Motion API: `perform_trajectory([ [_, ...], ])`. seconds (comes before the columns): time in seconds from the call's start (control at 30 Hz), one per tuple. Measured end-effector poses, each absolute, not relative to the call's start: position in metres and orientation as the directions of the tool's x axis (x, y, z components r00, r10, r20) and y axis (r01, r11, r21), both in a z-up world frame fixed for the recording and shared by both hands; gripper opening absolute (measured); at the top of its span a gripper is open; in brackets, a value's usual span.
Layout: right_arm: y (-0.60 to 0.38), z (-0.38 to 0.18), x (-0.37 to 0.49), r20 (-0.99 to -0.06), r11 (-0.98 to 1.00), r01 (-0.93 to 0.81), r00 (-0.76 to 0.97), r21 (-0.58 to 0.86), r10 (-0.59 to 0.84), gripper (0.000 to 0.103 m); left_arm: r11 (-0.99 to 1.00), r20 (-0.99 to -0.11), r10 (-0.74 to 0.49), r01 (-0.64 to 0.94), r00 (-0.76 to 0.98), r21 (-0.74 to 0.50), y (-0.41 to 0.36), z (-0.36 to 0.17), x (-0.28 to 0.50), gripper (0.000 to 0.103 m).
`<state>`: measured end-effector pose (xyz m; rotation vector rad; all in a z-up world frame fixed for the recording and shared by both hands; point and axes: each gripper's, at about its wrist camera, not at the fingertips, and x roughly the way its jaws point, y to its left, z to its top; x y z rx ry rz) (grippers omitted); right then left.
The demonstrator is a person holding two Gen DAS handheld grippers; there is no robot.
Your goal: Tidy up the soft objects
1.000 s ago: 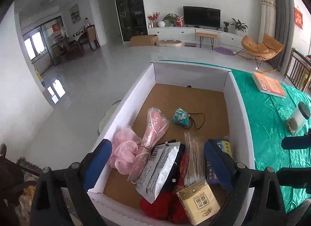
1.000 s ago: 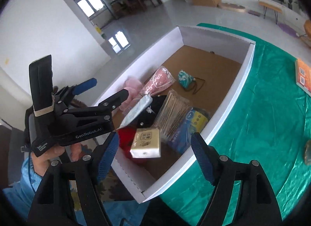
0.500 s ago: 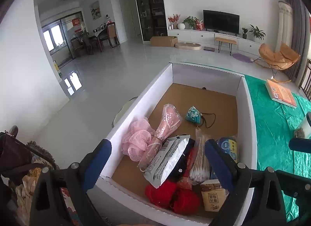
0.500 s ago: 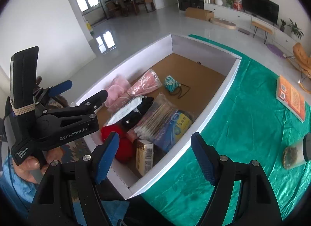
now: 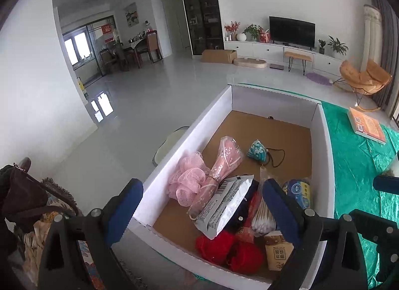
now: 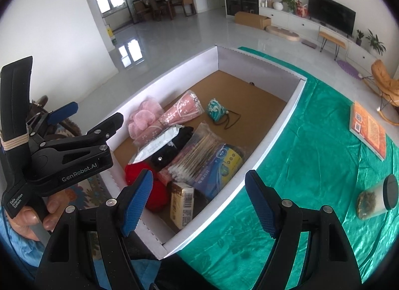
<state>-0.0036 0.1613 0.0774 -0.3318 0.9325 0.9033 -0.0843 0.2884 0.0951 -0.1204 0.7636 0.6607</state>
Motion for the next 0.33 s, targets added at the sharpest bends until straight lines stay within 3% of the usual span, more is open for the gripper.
perform_trajectory([
  [0.2, 0.162, 0.077, -0.002, -0.806, 0.615, -0.781, 0.293, 0.108, 0.514, 0.079, 0.798, -0.675, 0.488, -0.596, 0.553, 0.089, 0.288, 0.102, -0.092, 0.096],
  [0.33, 0.159, 0.077, -0.002, -0.803, 0.624, -0.773, 0.299, 0.113, 0.516, 0.079, 0.797, -0.641, 0.49, -0.602, 0.59, 0.056, 0.282, 0.106, -0.099, 0.103],
])
